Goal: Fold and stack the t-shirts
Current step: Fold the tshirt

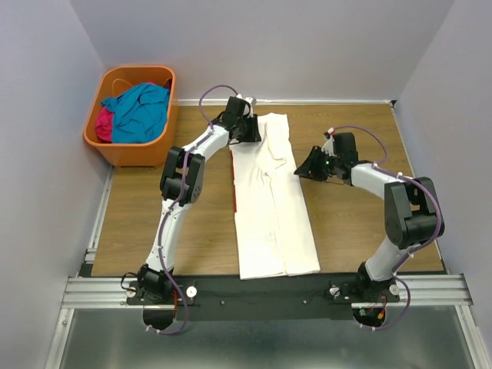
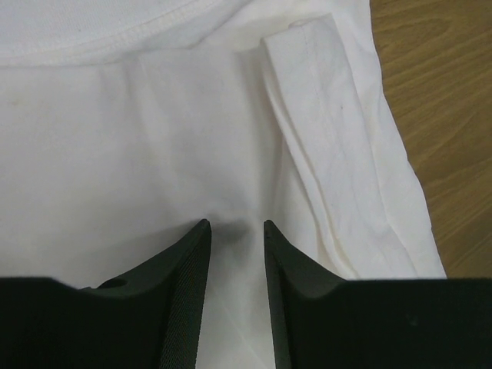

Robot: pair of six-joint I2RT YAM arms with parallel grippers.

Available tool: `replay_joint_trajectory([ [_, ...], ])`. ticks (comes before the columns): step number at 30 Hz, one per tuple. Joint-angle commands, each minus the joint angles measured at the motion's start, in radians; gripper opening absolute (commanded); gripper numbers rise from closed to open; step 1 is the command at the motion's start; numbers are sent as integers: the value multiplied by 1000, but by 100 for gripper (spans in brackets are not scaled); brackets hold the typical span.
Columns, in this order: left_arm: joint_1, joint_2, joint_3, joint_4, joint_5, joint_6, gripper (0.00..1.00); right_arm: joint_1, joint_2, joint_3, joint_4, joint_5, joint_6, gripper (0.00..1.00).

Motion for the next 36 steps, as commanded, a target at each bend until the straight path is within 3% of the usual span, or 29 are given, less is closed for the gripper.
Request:
replay_joint_trajectory([
  [1, 21, -151, -79, 65, 17, -11, 43, 31, -8, 112, -7, -40, -36, 41],
  [5, 28, -401, -240, 136, -91, 0, 46, 52, 96, 250, 5, -92, -36, 42],
  [11, 25, -760, -641, 220, -190, -6, 46, 71, 326, 516, 84, -201, -10, 42],
  [14, 14, -912, -874, 223, -213, 4, 46, 80, 447, 629, 131, -238, 21, 42],
  [22, -20, -1250, -1228, 194, -303, -9, 48, 84, 711, 839, 229, -269, 102, 42],
  [32, -31, -1426, -1387, 125, -294, -71, 50, 35, 967, 1066, 223, -152, 128, 43],
  [36, -34, -1448, -1423, 119, -285, -86, 50, 14, 1021, 1194, 190, -152, 119, 48],
])
